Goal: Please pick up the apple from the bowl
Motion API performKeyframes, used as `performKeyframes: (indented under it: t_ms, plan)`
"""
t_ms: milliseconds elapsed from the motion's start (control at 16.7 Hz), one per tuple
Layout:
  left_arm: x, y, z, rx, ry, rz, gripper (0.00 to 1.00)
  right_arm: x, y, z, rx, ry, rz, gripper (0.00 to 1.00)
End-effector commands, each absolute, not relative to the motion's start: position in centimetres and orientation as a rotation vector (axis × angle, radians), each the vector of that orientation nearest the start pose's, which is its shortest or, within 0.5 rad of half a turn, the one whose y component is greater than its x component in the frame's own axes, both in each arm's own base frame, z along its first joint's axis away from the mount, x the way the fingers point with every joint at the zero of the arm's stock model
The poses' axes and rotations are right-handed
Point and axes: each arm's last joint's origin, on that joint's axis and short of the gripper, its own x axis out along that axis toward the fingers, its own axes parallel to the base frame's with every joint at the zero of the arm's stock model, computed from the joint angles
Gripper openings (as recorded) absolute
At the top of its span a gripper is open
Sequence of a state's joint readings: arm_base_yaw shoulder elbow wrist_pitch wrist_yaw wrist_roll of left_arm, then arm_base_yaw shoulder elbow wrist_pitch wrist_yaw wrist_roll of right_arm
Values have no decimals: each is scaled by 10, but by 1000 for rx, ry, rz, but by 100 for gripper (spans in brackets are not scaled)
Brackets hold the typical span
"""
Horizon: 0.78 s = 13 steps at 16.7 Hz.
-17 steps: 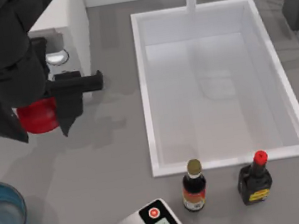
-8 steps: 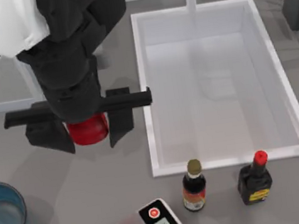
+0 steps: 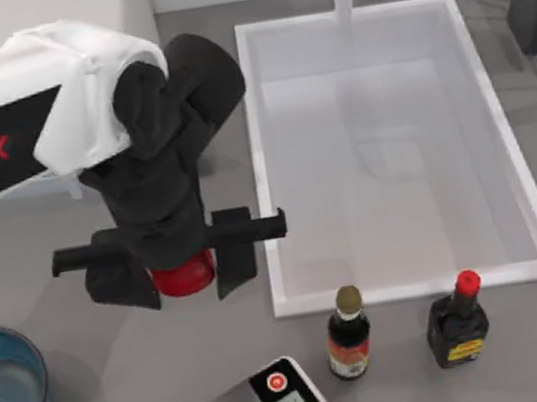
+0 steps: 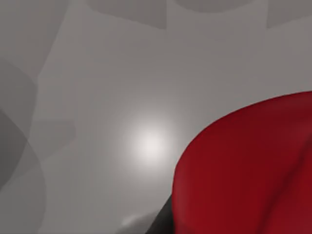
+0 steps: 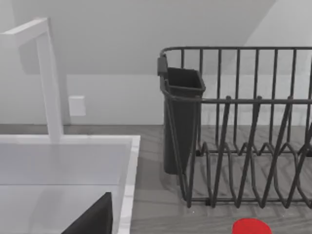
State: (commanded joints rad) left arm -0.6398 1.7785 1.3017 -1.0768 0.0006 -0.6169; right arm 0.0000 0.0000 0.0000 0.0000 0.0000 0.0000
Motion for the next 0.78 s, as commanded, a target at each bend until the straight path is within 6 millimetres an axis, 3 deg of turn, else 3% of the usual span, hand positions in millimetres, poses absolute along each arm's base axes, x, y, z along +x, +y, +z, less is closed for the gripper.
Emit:
performKeyframes:
  t_ms: [240,480,780]
  plan:
    - [259,-190,161,15,1569,-16,0,106,-1,160,0,0,0,100]
    - [259,-190,159,16,1571,-16,0,106,-1,160,0,0,0,100]
    - [259,-190,159,16,1571,-16,38,106,-1,160,0,0,0,100]
